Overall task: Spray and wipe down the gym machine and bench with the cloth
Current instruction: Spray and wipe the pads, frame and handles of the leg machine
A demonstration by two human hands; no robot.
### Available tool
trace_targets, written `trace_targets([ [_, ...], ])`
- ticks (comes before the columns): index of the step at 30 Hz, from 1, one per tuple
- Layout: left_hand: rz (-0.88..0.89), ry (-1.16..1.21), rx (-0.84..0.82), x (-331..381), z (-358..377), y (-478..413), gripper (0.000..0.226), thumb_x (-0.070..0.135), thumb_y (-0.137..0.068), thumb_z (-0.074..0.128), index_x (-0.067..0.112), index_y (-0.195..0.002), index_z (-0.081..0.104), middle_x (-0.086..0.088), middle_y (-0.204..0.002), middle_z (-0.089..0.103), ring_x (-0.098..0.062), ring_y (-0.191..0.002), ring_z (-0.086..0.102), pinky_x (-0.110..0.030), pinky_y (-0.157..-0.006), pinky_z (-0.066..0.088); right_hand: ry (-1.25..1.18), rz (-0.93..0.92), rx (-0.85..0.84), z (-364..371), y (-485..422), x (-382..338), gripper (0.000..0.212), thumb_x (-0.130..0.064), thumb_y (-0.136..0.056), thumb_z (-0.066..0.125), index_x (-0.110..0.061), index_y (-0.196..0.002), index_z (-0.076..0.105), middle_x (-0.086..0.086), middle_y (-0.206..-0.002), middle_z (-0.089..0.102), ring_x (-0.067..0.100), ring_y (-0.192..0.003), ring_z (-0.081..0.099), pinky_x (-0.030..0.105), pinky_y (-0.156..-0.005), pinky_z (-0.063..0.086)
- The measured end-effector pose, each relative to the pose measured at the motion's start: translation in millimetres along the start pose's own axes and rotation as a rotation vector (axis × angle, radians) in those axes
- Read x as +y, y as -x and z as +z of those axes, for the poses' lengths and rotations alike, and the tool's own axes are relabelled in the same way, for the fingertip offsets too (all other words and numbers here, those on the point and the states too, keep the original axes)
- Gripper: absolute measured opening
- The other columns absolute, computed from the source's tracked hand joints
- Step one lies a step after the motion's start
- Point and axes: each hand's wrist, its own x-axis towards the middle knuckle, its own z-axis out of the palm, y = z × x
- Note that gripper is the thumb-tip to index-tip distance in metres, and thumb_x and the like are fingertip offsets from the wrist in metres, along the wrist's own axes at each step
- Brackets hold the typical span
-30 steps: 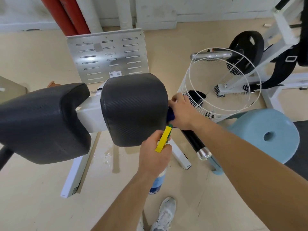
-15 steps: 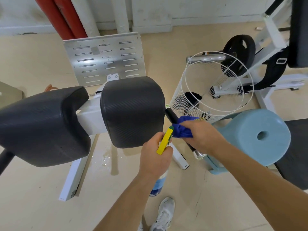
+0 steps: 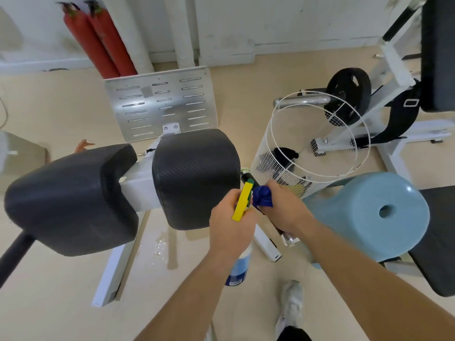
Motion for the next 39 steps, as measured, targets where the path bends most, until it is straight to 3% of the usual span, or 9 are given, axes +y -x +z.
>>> trace_targets([
  [6,-0.047,0.008,0.193,27.0,19.8,-7.6,0.021,0.008,-0.093,0.062,0.020,-0.076,0.058,0.003,-0.061,0.047,-0.007,-0.056,0.041,-0.023,-0.054,0.044,-0.410,0.091,0.166,-28.3,-29.5,4.6,0.022,-0.031,-0.098,0.059,-0.018,-0.111,0.047,0.002,-0.100,0.060,0.022,-0.084,0.053,0.031,-0.065,0.038],
  [12,-0.246,0.072,0.374,50.8,47.7,-23.3,0.016,0.023,-0.075,0.051,0.017,-0.084,0.063,0.001,-0.064,0.052,-0.021,-0.066,0.047,-0.063,-0.076,0.055,-0.550,0.035,-0.068,-45.4,-60.0,16.0,0.029,-0.038,-0.089,0.064,-0.020,-0.109,0.054,0.002,-0.089,0.065,0.026,-0.078,0.064,0.036,-0.073,0.050],
  [17,-0.217,-0.011,0.521,84.3,65.0,-32.3,0.018,0.018,-0.086,0.057,0.034,-0.082,0.063,0.009,-0.062,0.059,-0.021,-0.066,0.056,-0.056,-0.076,0.058,-0.622,-0.070,-0.164,-66.4,-75.7,25.6,0.017,-0.028,-0.094,0.063,-0.020,-0.105,0.053,0.002,-0.091,0.066,0.022,-0.076,0.064,0.034,-0.068,0.051],
  [20,-0.166,0.008,0.629,108.7,66.2,-38.5,0.012,0.018,-0.083,0.056,0.025,-0.085,0.064,-0.004,-0.072,0.062,-0.030,-0.071,0.058,-0.058,-0.077,0.057,-0.704,-0.062,-0.167,-79.7,-83.6,36.8,0.018,-0.028,-0.094,0.064,-0.023,-0.107,0.054,0.000,-0.096,0.067,0.024,-0.085,0.067,0.043,-0.079,0.057],
  [23,-0.150,0.060,0.690,126.6,78.6,-44.4,0.012,0.013,-0.084,0.055,0.020,-0.089,0.064,-0.010,-0.077,0.060,-0.021,-0.069,0.054,-0.055,-0.075,0.056,-0.741,-0.057,-0.159,-90.8,-88.0,45.2,0.024,-0.031,-0.094,0.064,-0.024,-0.114,0.053,0.000,-0.103,0.066,0.023,-0.093,0.066,0.037,-0.069,0.056],
  [28,-0.158,0.027,0.753,133.4,122.5,-68.2,0.013,0.010,-0.094,0.059,0.022,-0.095,0.063,0.006,-0.072,0.060,-0.007,-0.065,0.056,-0.023,-0.063,0.047,-0.789,-0.069,-0.065,-107.2,-104.4,46.2,0.022,-0.030,-0.095,0.062,-0.025,-0.113,0.050,0.002,-0.107,0.064,0.022,-0.096,0.063,0.025,-0.053,0.045],
  [31,-0.179,0.140,0.775,132.0,141.2,-88.3,0.012,0.006,-0.090,0.058,0.018,-0.088,0.061,0.003,-0.071,0.057,-0.014,-0.064,0.050,-0.036,-0.066,0.051,-0.803,-0.081,-0.036,-115.7,-118.0,46.6,0.021,-0.029,-0.096,0.061,-0.025,-0.112,0.050,0.001,-0.108,0.064,0.021,-0.096,0.062,0.019,-0.050,0.042],
  [36,-0.384,0.452,0.896,109.1,171.6,-110.8,0.018,0.010,-0.093,0.057,0.028,-0.091,0.060,-0.002,-0.084,0.061,-0.021,-0.076,0.059,-0.043,-0.079,0.057,-0.800,-0.095,-0.014,-123.3,-135.4,51.8,0.023,-0.033,-0.094,0.062,-0.025,-0.113,0.051,0.000,-0.107,0.064,0.021,-0.097,0.063,0.040,-0.081,0.055],
  [39,-0.369,0.447,1.001,93.3,186.8,-116.0,0.024,0.012,-0.093,0.057,0.035,-0.085,0.054,0.001,-0.083,0.062,-0.021,-0.077,0.063,-0.036,-0.074,0.056,-0.769,-0.106,-0.024,-123.1,-139.6,58.4,0.024,-0.033,-0.095,0.062,-0.023,-0.114,0.052,0.001,-0.108,0.064,0.021,-0.097,0.063,0.041,-0.084,0.054],
])
